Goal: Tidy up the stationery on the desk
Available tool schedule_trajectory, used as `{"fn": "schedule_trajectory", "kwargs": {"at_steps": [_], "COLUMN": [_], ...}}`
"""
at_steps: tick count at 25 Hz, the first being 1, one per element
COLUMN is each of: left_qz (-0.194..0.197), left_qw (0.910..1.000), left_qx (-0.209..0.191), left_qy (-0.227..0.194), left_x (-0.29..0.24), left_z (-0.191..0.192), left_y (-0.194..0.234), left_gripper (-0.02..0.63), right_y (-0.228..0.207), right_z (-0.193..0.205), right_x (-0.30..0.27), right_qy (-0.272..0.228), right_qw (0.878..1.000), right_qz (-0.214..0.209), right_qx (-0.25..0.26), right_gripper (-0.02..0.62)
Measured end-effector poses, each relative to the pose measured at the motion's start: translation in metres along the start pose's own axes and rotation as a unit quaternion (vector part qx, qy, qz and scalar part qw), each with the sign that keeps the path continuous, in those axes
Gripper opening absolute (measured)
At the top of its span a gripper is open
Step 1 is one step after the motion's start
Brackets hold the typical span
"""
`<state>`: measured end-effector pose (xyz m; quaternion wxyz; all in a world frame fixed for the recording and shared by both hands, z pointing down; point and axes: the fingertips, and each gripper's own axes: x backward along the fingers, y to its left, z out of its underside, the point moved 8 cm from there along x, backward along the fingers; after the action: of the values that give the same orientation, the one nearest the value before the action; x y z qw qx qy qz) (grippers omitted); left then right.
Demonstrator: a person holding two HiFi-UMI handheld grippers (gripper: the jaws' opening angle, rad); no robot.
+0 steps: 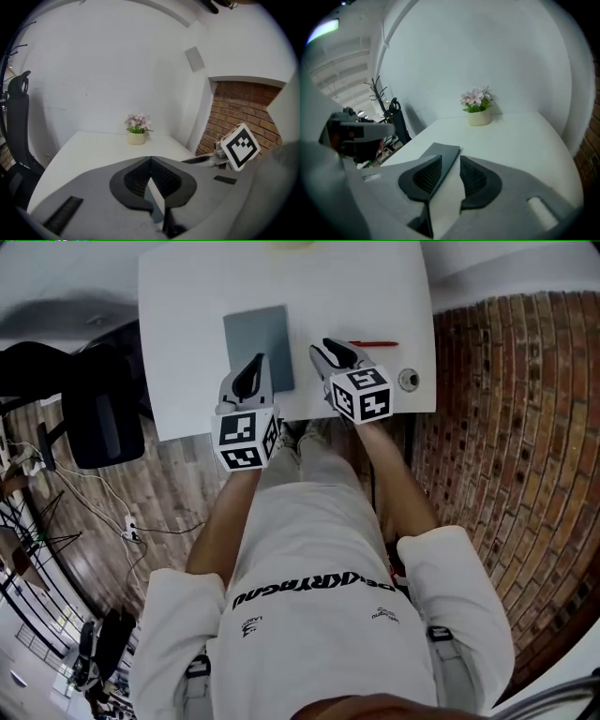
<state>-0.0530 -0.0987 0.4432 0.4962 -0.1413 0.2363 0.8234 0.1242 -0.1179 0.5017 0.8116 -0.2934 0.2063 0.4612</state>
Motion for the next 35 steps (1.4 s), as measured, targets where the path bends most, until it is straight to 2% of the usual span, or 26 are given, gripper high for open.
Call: {"fn": "schedule_trajectory", "kwargs": {"at_steps": [5, 8, 10, 13, 15, 17, 20, 25, 28, 31, 35], "left_qz": [0.046, 0.062, 0.073, 0.087, 0.089, 0.085, 0.076, 0.054, 0.045, 0.038, 0.042], "left_qw": [0.9988, 0.9978, 0.9969, 0.9949, 0.9941, 0.9931, 0.9918, 0.993, 0.994, 0.9946, 0.994], "left_qx": [-0.005, -0.013, -0.024, -0.048, -0.058, -0.076, -0.096, -0.095, -0.089, -0.085, -0.092], "left_qy": [-0.015, -0.017, -0.018, -0.02, -0.02, -0.026, -0.036, -0.045, -0.045, -0.046, -0.042], "left_x": [0.028, 0.044, 0.051, 0.058, 0.065, 0.07, 0.074, 0.081, 0.089, 0.094, 0.094], "left_z": [-0.024, -0.032, -0.034, -0.035, -0.035, -0.035, -0.038, -0.039, -0.034, -0.034, -0.031], "left_y": [-0.031, -0.045, -0.053, -0.068, -0.074, -0.077, -0.075, -0.07, -0.072, -0.067, -0.069], "left_gripper": [-0.002, -0.002, -0.002, -0.002, -0.002, -0.002, -0.002, -0.002, -0.002, -0.002, -0.002], "right_y": [-0.023, -0.037, -0.043, -0.059, -0.068, -0.079, -0.094, -0.103, -0.109, -0.111, -0.113], "right_z": [0.002, 0.005, 0.008, 0.017, 0.023, 0.026, 0.026, 0.039, 0.05, 0.054, 0.053], "right_x": [0.017, 0.021, 0.022, 0.022, 0.017, 0.013, 0.006, -0.014, -0.012, -0.014, -0.02], "right_qy": [0.041, 0.088, 0.133, 0.208, 0.241, 0.267, 0.304, 0.342, 0.359, 0.373, 0.379], "right_qw": [0.992, 0.974, 0.951, 0.892, 0.859, 0.84, 0.823, 0.773, 0.749, 0.736, 0.733], "right_qz": [-0.022, -0.039, -0.045, -0.048, -0.062, -0.078, -0.094, -0.12, -0.124, -0.131, -0.139], "right_qx": [0.12, 0.204, 0.276, 0.398, 0.448, 0.466, 0.47, 0.52, 0.543, 0.55, 0.548], "right_gripper": [0.119, 0.123, 0.127, 0.138, 0.131, 0.123, 0.118, 0.104, 0.104, 0.103, 0.087]}}
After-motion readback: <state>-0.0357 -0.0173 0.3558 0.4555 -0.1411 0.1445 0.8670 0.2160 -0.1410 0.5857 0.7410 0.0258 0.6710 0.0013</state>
